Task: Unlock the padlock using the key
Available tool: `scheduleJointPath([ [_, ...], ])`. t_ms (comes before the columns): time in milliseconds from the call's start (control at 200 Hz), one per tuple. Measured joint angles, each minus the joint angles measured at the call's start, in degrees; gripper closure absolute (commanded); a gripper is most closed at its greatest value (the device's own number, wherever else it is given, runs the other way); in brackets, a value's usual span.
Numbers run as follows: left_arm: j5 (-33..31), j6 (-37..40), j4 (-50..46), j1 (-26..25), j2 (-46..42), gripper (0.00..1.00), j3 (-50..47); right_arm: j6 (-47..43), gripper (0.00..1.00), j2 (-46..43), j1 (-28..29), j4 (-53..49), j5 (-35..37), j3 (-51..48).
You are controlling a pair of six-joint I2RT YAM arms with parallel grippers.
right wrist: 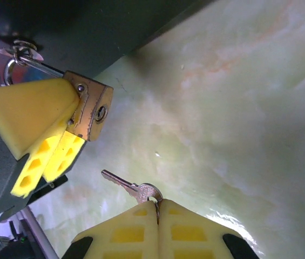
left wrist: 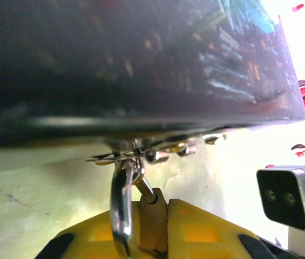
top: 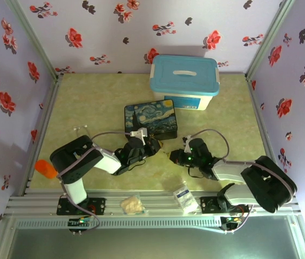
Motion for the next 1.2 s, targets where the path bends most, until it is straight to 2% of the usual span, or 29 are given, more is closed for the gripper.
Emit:
scheduleJointPath([
  [235,0.22,-0.87,1.95,0.24,0.48,0.96,-0.04,1.05,1.00,3.45,-3.34,2.75,-3.28,0.31],
  [385,0.72,-0.66,-4.48,0.22,-1.44,0.93,1.20,0.98,1.00,3.41,-3.45,2.73,-3.69,0.94],
  [570,1.40,-0.24,-6.21,0.22,-1.79,0.95,1.51,1.22,1.00,3.34,-3.45,2.93,-4.17,0.96],
  [975,1.68,-0.57,-2.14,0.24,-0.59,0.96,0.90,4.28,1.00,8.74,-3.56,9.25,-5.70,1.60],
  [1200,1.68,-0.52,-1.22,0.24,-0.39,0.97,0.66,6.40,1.00,10.95,-5.60,12.72,-7.26,1.60],
])
